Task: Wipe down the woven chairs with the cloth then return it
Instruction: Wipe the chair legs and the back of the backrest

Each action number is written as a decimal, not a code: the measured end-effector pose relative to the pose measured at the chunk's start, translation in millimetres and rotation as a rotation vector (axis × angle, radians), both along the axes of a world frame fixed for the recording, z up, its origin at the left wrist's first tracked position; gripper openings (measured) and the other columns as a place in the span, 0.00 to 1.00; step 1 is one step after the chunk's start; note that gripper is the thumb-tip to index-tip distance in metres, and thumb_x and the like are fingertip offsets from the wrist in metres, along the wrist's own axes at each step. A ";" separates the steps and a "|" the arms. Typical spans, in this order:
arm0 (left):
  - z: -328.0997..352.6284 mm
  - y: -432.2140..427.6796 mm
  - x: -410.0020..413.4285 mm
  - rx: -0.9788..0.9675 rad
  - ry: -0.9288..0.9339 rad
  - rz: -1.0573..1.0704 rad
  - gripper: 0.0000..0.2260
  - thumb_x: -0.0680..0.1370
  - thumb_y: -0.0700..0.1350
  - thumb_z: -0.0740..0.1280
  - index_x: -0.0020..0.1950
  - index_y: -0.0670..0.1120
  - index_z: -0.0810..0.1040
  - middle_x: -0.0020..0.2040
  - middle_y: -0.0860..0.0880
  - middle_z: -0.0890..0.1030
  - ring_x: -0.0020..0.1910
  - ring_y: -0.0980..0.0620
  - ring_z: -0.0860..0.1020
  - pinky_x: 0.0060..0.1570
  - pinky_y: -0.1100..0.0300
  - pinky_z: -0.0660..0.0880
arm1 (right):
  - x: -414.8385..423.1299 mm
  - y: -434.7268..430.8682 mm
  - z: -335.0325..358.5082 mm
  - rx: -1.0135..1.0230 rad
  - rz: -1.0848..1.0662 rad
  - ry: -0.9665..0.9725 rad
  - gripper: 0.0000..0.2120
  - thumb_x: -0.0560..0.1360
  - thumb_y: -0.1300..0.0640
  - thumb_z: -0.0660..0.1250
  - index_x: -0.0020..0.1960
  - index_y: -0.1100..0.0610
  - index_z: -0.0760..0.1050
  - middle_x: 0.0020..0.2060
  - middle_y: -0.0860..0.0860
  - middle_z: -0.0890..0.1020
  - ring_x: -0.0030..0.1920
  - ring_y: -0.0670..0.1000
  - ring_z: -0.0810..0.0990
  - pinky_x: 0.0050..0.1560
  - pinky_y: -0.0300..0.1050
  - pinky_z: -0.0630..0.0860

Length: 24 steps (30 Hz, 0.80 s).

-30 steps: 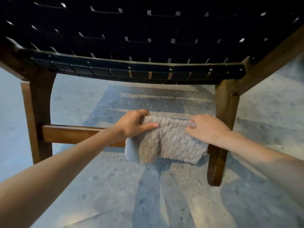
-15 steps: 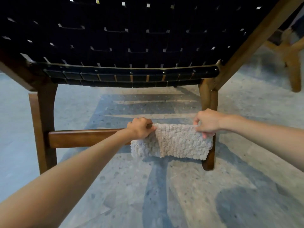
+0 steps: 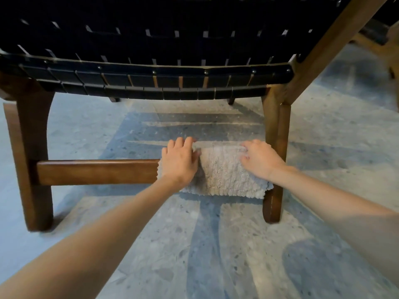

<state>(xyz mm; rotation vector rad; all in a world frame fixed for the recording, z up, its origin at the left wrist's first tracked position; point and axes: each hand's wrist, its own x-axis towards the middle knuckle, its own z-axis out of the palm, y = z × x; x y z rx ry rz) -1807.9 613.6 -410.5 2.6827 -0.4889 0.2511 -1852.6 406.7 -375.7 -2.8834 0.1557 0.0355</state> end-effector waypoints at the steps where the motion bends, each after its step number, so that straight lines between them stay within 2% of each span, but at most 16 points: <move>1: -7.1 1.0 -4.6 -0.017 -0.033 -0.046 0.18 0.81 0.55 0.55 0.69 0.51 0.66 0.63 0.49 0.72 0.61 0.47 0.67 0.57 0.54 0.58 | -3.9 -2.1 -5.5 0.051 0.053 -0.023 0.23 0.80 0.54 0.61 0.73 0.57 0.64 0.61 0.57 0.74 0.61 0.56 0.74 0.60 0.47 0.71; 3: -19.7 3.8 -12.6 0.076 -0.075 -0.170 0.24 0.79 0.62 0.50 0.72 0.54 0.63 0.63 0.51 0.70 0.61 0.49 0.66 0.59 0.55 0.54 | -12.1 -5.9 -15.7 0.083 0.173 -0.027 0.32 0.78 0.43 0.62 0.77 0.48 0.53 0.68 0.53 0.68 0.69 0.54 0.65 0.69 0.53 0.62; 5: -29.7 3.0 -15.6 0.326 -0.114 -0.229 0.29 0.78 0.66 0.46 0.75 0.54 0.55 0.65 0.50 0.67 0.62 0.48 0.65 0.65 0.53 0.53 | -18.6 -8.2 -30.5 -0.076 0.313 0.002 0.37 0.75 0.35 0.60 0.76 0.39 0.45 0.71 0.50 0.64 0.71 0.54 0.60 0.71 0.56 0.53; 6: -32.4 0.5 -15.1 0.428 -0.127 -0.222 0.31 0.78 0.66 0.45 0.76 0.53 0.51 0.66 0.48 0.66 0.62 0.47 0.65 0.66 0.52 0.55 | -20.4 -10.0 -38.9 -0.182 0.361 0.001 0.39 0.73 0.32 0.59 0.76 0.38 0.41 0.72 0.50 0.62 0.71 0.54 0.60 0.71 0.56 0.53; 9: -32.9 -12.0 -10.0 0.577 -0.173 -0.203 0.33 0.78 0.67 0.46 0.77 0.50 0.44 0.63 0.44 0.66 0.58 0.44 0.67 0.61 0.50 0.61 | -13.9 -16.6 -51.8 -0.456 0.404 -0.110 0.45 0.71 0.29 0.58 0.74 0.40 0.32 0.66 0.52 0.68 0.61 0.55 0.68 0.60 0.53 0.65; 11: -31.4 -17.4 -10.5 0.604 -0.189 -0.225 0.35 0.77 0.67 0.48 0.77 0.49 0.43 0.62 0.44 0.66 0.56 0.44 0.67 0.59 0.50 0.62 | -8.2 -20.3 -54.3 -0.575 0.438 -0.166 0.49 0.69 0.29 0.62 0.76 0.44 0.34 0.59 0.54 0.72 0.53 0.56 0.72 0.50 0.52 0.70; 13: -31.8 -19.9 -10.9 0.604 -0.213 -0.247 0.36 0.78 0.66 0.50 0.76 0.47 0.42 0.63 0.43 0.65 0.57 0.44 0.67 0.59 0.49 0.62 | -7.9 -25.0 -56.1 -0.617 0.438 -0.222 0.54 0.64 0.32 0.71 0.78 0.47 0.42 0.51 0.56 0.75 0.46 0.57 0.75 0.43 0.52 0.71; 15: -31.6 -20.1 -10.9 0.598 -0.235 -0.289 0.35 0.79 0.66 0.49 0.77 0.47 0.40 0.63 0.43 0.65 0.58 0.43 0.66 0.61 0.49 0.62 | -10.7 -29.7 -58.0 -0.597 0.401 -0.258 0.56 0.60 0.36 0.76 0.77 0.50 0.48 0.48 0.57 0.76 0.43 0.57 0.75 0.43 0.52 0.72; 18: -33.7 -17.8 -10.8 0.591 -0.256 -0.339 0.35 0.79 0.65 0.48 0.76 0.49 0.35 0.65 0.43 0.63 0.60 0.44 0.66 0.63 0.49 0.60 | -16.0 -33.4 -63.9 -0.643 0.347 -0.263 0.57 0.59 0.36 0.77 0.76 0.51 0.48 0.48 0.59 0.76 0.44 0.58 0.75 0.47 0.53 0.74; 21: -38.0 -9.3 -9.0 0.603 -0.275 -0.325 0.37 0.78 0.66 0.48 0.75 0.51 0.30 0.66 0.44 0.64 0.60 0.45 0.67 0.62 0.51 0.61 | -14.8 -27.5 -64.1 -0.678 0.320 -0.235 0.57 0.60 0.34 0.75 0.76 0.50 0.46 0.48 0.60 0.76 0.43 0.58 0.75 0.44 0.53 0.74; 24: -41.7 0.1 -10.3 0.618 -0.360 -0.296 0.36 0.76 0.68 0.47 0.77 0.53 0.37 0.63 0.46 0.69 0.58 0.47 0.71 0.61 0.52 0.66 | -11.6 -19.4 -57.9 -0.682 0.350 -0.240 0.56 0.60 0.32 0.74 0.75 0.52 0.49 0.45 0.59 0.75 0.40 0.57 0.74 0.39 0.52 0.72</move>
